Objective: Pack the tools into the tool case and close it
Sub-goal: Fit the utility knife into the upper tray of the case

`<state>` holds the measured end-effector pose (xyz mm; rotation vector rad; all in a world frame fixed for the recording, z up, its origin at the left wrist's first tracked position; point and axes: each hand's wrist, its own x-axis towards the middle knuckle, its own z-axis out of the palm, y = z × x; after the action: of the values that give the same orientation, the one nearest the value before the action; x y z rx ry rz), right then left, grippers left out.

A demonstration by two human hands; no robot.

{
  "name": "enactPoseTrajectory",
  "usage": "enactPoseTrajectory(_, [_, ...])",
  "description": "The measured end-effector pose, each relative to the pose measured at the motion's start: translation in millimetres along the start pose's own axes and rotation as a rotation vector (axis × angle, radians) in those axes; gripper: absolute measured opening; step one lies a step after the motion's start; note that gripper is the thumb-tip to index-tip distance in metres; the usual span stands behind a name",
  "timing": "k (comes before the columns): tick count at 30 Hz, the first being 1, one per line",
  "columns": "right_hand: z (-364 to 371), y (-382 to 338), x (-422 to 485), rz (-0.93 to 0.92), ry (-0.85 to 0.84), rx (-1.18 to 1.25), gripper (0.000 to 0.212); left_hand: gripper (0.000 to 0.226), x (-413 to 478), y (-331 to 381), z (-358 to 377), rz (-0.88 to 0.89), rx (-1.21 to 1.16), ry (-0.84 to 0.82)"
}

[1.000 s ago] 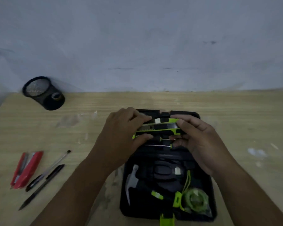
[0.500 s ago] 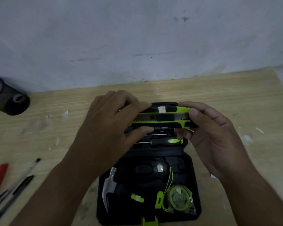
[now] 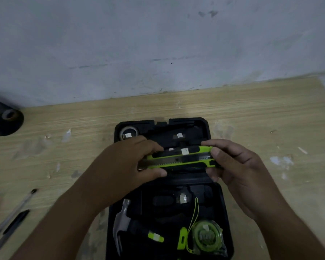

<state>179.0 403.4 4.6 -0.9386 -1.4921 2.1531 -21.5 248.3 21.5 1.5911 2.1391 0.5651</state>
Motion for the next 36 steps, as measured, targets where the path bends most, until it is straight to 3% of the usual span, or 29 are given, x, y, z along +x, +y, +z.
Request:
enactPoseTrajectory(5, [-7, 13, 4, 0.044, -0.006, -0.017, 0.057, 0.034, -3, -11, 9, -0.083, -0.047, -0.048])
enactPoseTrajectory(7, [-8, 13, 5, 0.069, 0.017, -0.062, 0.048, 0.033, -4, -14, 12, -0.097, -0.060, -0.073])
enactPoseTrajectory(10, [-9, 11, 7, 0.088, 0.059, -0.198, 0.017, 0.034, -3, -18, 16, -0.107, -0.073, -0.095])
enactPoseTrajectory(24, [-13, 24, 29, 0.020, 0.143, -0.422, 0.010, 0.045, 11, -38, 26, -0.030, -0.083, -0.023])
enactPoseTrajectory(27, [-11, 24, 33, 0.012, 0.139, -0.516, 0.016, 0.044, 16, -42, 26, -0.011, -0.067, 0.018])
enactPoseTrajectory(32, [-10, 17, 39, -0.063, 0.095, -0.763, 0.047, 0.042, 21, -49, 27, 0.023, -0.010, 0.087])
enactPoseTrajectory(36, [-8, 14, 50, -0.227, 0.087, -1.016, 0.054, 0.042, 29, -52, 27, 0.060, 0.096, 0.135])
